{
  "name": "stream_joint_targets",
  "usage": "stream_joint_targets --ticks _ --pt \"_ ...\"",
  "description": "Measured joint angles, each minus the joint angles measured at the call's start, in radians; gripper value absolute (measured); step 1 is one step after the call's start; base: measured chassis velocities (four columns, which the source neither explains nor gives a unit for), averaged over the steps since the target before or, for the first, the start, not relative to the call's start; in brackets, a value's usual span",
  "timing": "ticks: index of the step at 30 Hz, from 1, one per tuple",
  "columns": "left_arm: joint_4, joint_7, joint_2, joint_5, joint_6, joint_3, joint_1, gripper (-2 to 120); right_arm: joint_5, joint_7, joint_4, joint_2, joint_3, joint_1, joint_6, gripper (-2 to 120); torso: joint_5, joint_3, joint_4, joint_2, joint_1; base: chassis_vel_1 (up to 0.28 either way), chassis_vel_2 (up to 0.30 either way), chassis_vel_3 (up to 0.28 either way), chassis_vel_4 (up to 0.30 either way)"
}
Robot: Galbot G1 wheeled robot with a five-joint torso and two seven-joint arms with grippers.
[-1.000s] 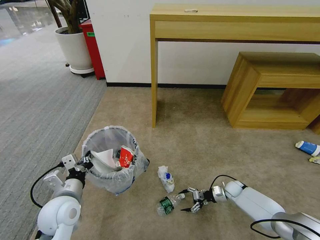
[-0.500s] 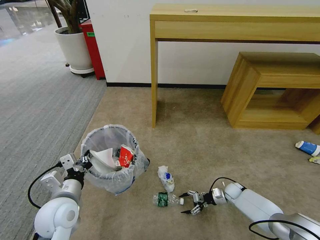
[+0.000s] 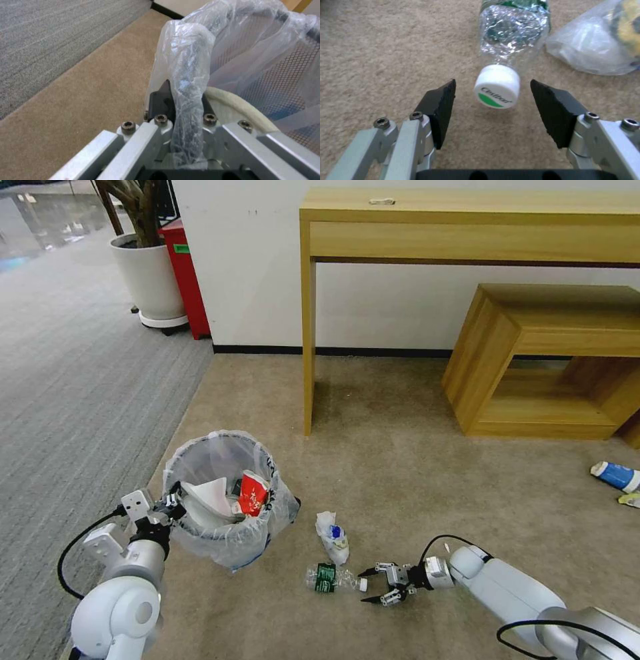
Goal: Pick up the trash bin and place the garbage on the floor into it.
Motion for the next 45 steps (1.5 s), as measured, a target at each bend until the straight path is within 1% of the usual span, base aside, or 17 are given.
stream_joint_targets --ticks 10,21,23,29,31,32,33,34,35,45 --pt "0.003 0.002 -0.002 0.002 -0.002 0.003 0.000 2 -0.007 0.005 -0.021 0.017 0.022 0.007 0.004 61 0.0000 0.000 0.0001 0.000 0.000 0.000 0.000 0.000 0.000" --pt "0.009 0.004 -0.001 -0.001 -0.003 0.011 -0.005 2 -0.018 0.015 -0.029 0.033 0.032 0.007 0.010 54 0.0000 0.000 0.0000 0.000 0.000 0.000 0.000 0.000 0.000" --pt "0.009 0.004 0.000 -0.001 -0.003 0.013 -0.005 2 -0.017 0.016 -0.032 0.041 0.027 0.010 0.010 50 0.0000 0.000 0.0001 0.000 0.000 0.000 0.000 0.000 0.000" --pt "0.009 0.005 0.002 -0.005 -0.004 0.013 -0.004 2 -0.016 0.017 -0.038 0.057 0.019 0.015 0.009 46 0.0000 0.000 0.0001 0.000 0.000 0.000 0.000 0.000 0.000" --pt "0.005 0.005 0.003 -0.008 -0.005 0.010 -0.003 2 -0.016 0.017 -0.041 0.063 0.018 0.015 0.009 39 -0.0001 0.000 0.0001 0.000 0.000 0.000 0.000 0.000 0.000" --pt "0.005 0.005 0.003 -0.008 -0.005 0.010 -0.003 2 -0.016 0.017 -0.041 0.063 0.018 0.015 0.009 39 -0.0001 0.000 0.0001 0.000 0.000 0.000 0.000 0.000 0.000" --pt "0.002 0.005 0.004 -0.010 -0.005 0.010 -0.002 2 -0.016 0.017 -0.041 0.064 0.018 0.015 0.009 37 0.0000 0.000 0.0001 0.000 0.000 0.000 0.000 0.000 0.000" --pt "0.000 0.005 0.004 -0.011 -0.005 0.009 0.000 2 -0.016 0.017 -0.041 0.066 0.018 0.013 0.009 30 -0.0001 0.000 0.0001 0.000 0.000 0.000 0.000 0.000 0.000" --pt "-0.001 0.005 0.003 -0.011 -0.005 0.009 0.000 2 -0.015 0.017 -0.041 0.066 0.019 0.010 0.010 27 0.0000 0.000 0.0001 0.000 0.000 0.000 0.000 0.000 0.000" --pt "-0.005 0.004 -0.005 -0.006 -0.007 0.012 0.005 2 -0.015 0.016 -0.040 0.056 0.029 0.004 0.016 26 0.0000 0.000 0.0001 0.000 0.000 0.000 0.000 0.000 0.000"
